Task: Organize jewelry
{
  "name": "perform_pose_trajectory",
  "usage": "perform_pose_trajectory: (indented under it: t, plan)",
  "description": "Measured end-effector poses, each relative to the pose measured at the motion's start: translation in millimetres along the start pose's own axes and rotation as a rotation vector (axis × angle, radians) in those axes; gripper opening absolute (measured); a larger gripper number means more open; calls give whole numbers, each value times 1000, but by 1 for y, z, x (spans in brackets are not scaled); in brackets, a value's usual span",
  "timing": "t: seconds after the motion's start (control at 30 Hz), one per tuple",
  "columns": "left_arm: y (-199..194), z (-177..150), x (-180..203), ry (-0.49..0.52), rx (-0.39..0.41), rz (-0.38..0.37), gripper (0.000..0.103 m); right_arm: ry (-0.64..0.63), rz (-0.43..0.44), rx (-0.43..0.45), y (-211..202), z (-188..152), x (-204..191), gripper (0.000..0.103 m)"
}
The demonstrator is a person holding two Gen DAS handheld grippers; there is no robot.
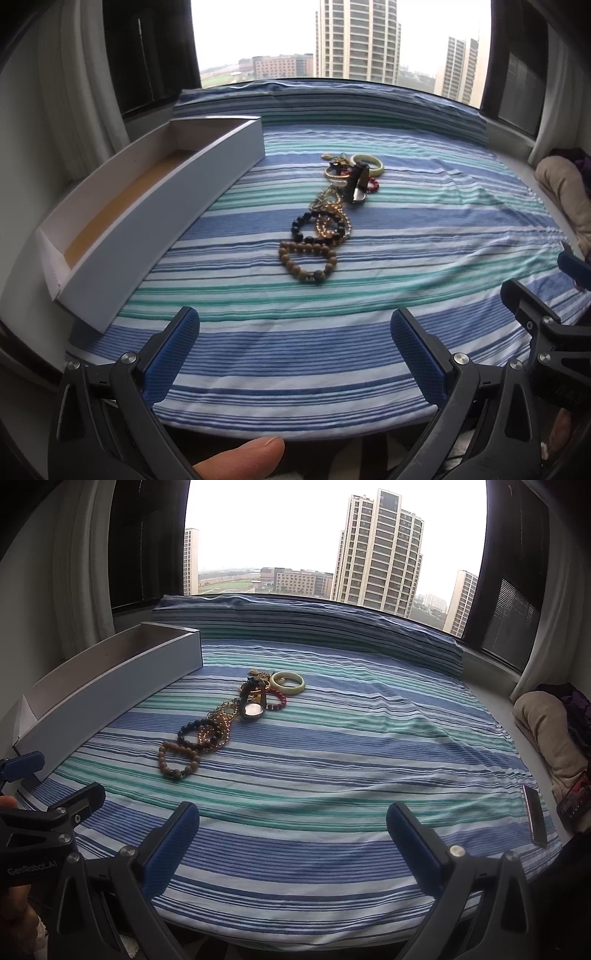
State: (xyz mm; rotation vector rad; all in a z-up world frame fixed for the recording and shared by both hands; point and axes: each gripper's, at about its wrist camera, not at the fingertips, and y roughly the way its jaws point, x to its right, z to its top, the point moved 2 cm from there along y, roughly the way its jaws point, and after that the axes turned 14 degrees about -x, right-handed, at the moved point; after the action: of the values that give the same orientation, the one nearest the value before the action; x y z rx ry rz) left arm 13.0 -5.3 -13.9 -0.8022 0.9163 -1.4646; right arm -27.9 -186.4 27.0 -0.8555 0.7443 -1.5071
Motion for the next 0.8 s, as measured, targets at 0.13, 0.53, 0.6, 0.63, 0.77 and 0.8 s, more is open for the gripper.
perform_pose_trajectory:
  t: [0.13, 0.53, 0.6, 0.63, 0.77, 0.8]
  plan:
    - [1, 0, -1, -5, -3, 19, 103, 6, -6, 0, 1, -1, 2, 103]
    - [4, 0, -4, -5, -7, 26, 103, 2, -34, 1, 1, -1, 2, 103]
    - [3, 0, -7, -6, -3, 19, 103, 2, -31, 5, -1, -1, 3, 103]
    - [2, 0, -8, -5, 3, 18, 103, 2, -31, 11, -2, -1, 4, 103]
    - [-3, 0, -14, 10, 31, 38, 103, 1, -24, 54, -9, 3, 7, 103]
    - [-3, 0, -15, 12, 33, 43, 103, 2, -21, 70, -12, 4, 9, 103]
